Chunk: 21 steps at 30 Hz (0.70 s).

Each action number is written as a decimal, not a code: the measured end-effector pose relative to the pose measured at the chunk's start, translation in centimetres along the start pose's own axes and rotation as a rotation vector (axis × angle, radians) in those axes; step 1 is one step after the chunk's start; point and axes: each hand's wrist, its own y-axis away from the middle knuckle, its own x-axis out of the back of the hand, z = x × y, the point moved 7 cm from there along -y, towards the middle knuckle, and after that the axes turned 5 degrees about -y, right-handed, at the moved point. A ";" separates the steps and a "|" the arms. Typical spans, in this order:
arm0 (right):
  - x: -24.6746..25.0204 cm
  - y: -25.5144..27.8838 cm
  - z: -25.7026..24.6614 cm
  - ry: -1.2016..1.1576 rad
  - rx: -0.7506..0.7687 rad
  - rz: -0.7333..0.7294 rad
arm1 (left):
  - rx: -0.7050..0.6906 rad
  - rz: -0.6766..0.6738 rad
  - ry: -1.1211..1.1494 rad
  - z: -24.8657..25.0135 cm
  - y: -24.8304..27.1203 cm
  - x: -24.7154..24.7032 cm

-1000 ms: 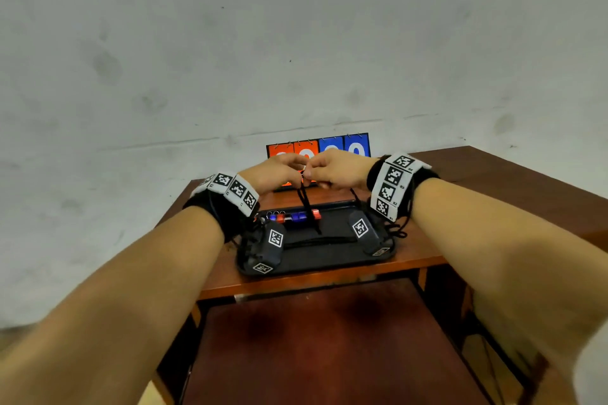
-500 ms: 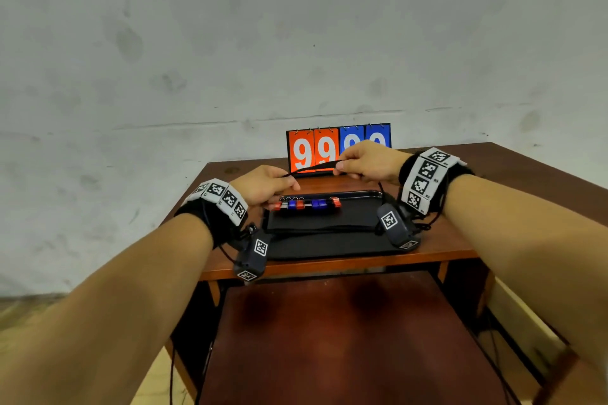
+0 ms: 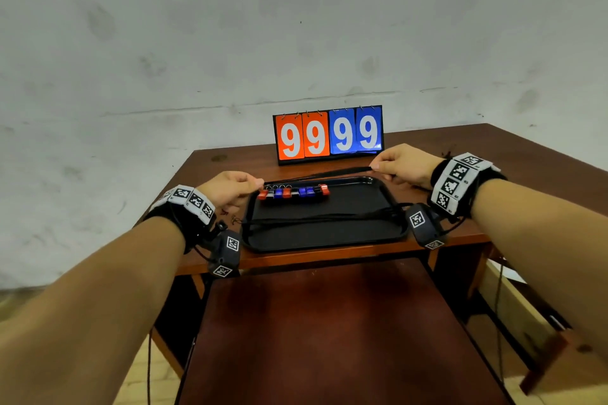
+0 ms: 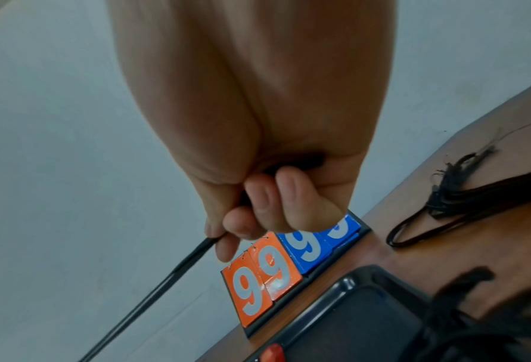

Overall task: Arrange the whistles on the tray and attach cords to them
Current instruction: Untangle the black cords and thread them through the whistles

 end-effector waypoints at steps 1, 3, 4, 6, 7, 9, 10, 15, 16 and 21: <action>0.2 -0.1 0.7 -0.005 -0.010 0.009 | 0.014 0.000 0.034 -0.3 -0.1 0.0; 0.5 -0.3 2.0 -0.012 -0.030 0.033 | 0.033 0.009 0.056 -0.6 -0.3 0.0; 0.7 -0.4 2.5 -0.020 -0.037 0.041 | 0.038 0.029 0.064 -0.7 -0.4 0.1; 0.8 -0.4 3.3 -0.011 -0.054 0.055 | 0.055 0.082 0.083 -1.2 -0.7 0.4; 0.9 -0.4 3.6 -0.006 -0.071 0.062 | 0.064 0.106 0.076 -1.5 -0.9 0.6; 0.9 -0.5 4.5 -0.018 -0.114 0.067 | 0.075 0.145 0.014 -2.0 -1.1 1.0; 0.7 -0.6 5.0 -0.016 -0.134 0.063 | 0.079 0.168 -0.040 -2.2 -1.2 1.1; 0.3 -0.6 6.7 0.018 -0.231 0.054 | 0.073 0.265 -0.227 -2.8 -1.2 1.6; 0.3 -0.5 6.9 0.024 -0.242 0.058 | 0.070 0.286 -0.252 -2.9 -1.3 1.8; 1.0 -0.4 7.7 0.154 -0.250 0.093 | 0.046 0.327 -0.418 -2.7 -1.3 1.8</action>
